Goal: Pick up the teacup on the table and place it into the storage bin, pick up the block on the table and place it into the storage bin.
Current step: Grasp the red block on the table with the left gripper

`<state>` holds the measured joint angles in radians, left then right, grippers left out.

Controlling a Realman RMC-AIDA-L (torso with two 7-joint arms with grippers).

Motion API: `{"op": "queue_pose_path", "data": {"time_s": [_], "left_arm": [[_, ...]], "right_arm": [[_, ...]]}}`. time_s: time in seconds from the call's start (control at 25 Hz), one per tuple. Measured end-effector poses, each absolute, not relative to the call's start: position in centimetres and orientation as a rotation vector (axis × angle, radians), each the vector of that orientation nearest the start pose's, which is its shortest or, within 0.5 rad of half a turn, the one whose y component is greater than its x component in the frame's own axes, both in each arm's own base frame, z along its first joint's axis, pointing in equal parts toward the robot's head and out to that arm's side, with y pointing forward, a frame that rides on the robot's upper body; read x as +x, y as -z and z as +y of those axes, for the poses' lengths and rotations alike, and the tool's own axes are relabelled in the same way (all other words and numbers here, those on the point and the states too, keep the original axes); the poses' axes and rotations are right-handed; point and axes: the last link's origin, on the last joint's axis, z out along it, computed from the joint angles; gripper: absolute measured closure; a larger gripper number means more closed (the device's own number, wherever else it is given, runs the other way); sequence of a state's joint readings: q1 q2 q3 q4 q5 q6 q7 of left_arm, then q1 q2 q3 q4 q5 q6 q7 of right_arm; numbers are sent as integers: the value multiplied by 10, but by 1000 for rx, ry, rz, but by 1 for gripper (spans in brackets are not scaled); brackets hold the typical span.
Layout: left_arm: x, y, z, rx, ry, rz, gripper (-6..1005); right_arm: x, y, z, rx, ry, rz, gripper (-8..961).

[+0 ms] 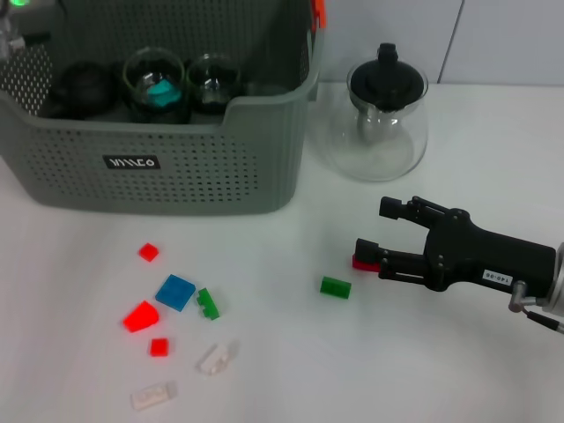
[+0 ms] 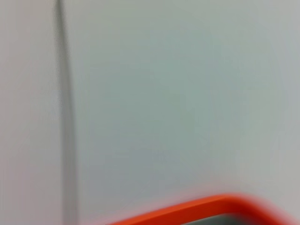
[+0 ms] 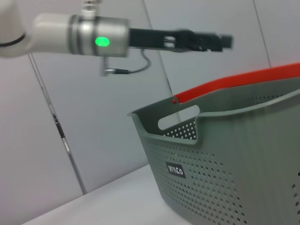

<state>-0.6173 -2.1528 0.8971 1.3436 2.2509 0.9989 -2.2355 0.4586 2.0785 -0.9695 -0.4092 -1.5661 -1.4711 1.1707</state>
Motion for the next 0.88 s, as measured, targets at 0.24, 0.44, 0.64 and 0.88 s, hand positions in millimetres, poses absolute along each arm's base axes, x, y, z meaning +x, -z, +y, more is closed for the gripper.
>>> {"op": "queue_pose_path", "data": {"time_s": [0.24, 0.44, 0.64, 0.88], "left_arm": [[-175, -131, 390, -2203, 1030, -846, 292], [-213, -139, 366, -2331, 1144, -905, 293], [-247, -140, 328, -2479, 1007, -781, 293], [-279, -135, 287, -2579, 733, -593, 294]], "right_arm": [[263, 43, 303, -2622, -966, 669, 9], [264, 44, 302, -2623, -965, 676, 9], [265, 44, 302, -2622, -964, 681, 9], [265, 45, 301, -2630, -960, 681, 9]]}}
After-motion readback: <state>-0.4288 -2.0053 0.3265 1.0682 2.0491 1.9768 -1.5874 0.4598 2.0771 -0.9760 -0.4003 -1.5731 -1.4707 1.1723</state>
